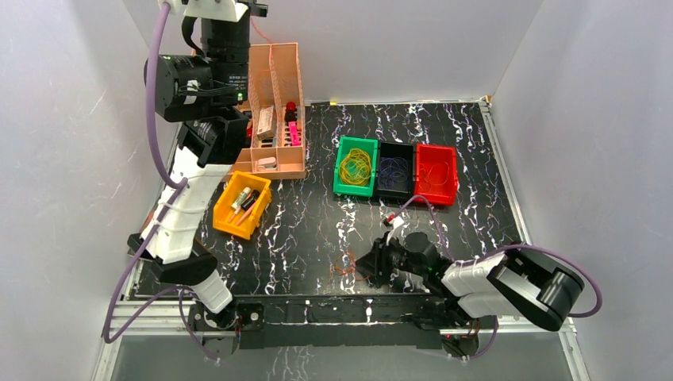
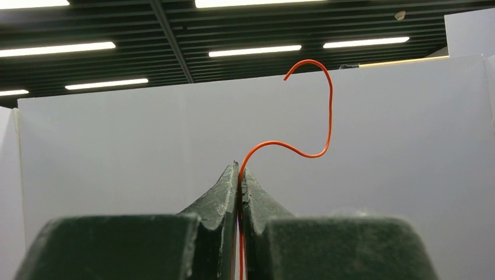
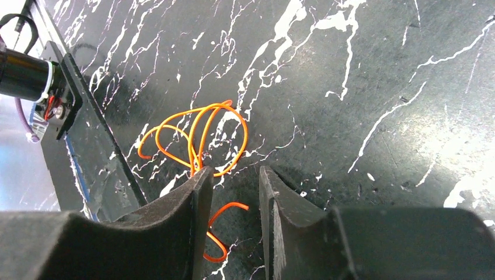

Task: Untangle the cables

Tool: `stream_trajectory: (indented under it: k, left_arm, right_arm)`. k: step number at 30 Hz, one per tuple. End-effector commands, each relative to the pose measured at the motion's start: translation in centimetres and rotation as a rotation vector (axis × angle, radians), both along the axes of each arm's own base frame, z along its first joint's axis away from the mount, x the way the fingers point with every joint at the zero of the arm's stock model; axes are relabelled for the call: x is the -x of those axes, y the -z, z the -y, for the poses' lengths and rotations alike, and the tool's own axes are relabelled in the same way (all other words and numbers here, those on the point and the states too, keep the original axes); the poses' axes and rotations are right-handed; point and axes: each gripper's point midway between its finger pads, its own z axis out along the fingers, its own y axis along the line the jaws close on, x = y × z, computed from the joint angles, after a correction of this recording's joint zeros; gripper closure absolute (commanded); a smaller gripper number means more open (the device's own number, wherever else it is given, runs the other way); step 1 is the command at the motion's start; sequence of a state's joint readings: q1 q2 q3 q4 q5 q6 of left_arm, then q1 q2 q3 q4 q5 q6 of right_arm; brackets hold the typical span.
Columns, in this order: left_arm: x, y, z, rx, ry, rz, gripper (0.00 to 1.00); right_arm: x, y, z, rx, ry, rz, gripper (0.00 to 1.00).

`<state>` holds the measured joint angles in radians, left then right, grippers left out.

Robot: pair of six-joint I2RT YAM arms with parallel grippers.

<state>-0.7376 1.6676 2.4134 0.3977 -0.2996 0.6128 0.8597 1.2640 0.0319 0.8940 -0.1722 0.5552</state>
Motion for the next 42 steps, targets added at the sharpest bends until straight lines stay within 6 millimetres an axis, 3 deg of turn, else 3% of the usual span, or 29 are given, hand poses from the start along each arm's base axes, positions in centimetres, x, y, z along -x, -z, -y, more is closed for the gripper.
stream_trajectory:
  k: [1,4,8,11,17,22,26,27,30,42]
  left_arm:
    - [1.7,-0.7,-2.2,0.054,0.007,0.003,1.0]
    - [0.2,2.2,-0.6,0.04,0.099,-0.157,1.0]
    - [-1.4,7.9,0.7,0.058,0.165,-0.348,1.0]
    - [-2.1,11.9,1.6,0.07,0.212,-0.464,1.0]
    - [-2.5,16.2,3.9,0.05,0.312,-0.603,1.0]
    - [-2.3,17.3,5.0,0.037,0.37,-0.646,1.0]
    - [-1.1,16.6,4.6,0.045,0.406,-0.633,1.0]
    - [-1.0,16.6,4.6,0.045,0.411,-0.635,1.0]
    - [-1.0,16.9,4.7,0.05,0.418,-0.645,1.0]
    - [-0.6,16.9,5.4,0.056,0.475,-0.656,1.0]
  right_arm:
    - [0.1,1.1,0.8,0.069,0.02,-0.029,0.55]
    - [-1.2,-1.3,-0.4,0.041,0.029,0.005,0.53]
    - [-2.9,-5.6,-1.5,-0.003,0.048,0.09,0.51]
    - [-4.6,-8.7,-1.0,-0.011,0.122,0.17,0.47]
    - [-5.9,-14.9,0.6,-0.083,0.206,0.361,0.41]
    - [-5.6,-19.5,1.3,-0.16,0.196,0.538,0.35]
    - [-5.4,-22.4,1.3,-0.223,0.186,0.629,0.3]
    - [-5.5,-24.7,1.2,-0.256,0.189,0.659,0.3]
    - [-5.9,-27.0,0.6,-0.271,0.189,0.684,0.3]
    - [-8.9,-30.7,-5.1,-0.317,0.105,0.792,0.31]
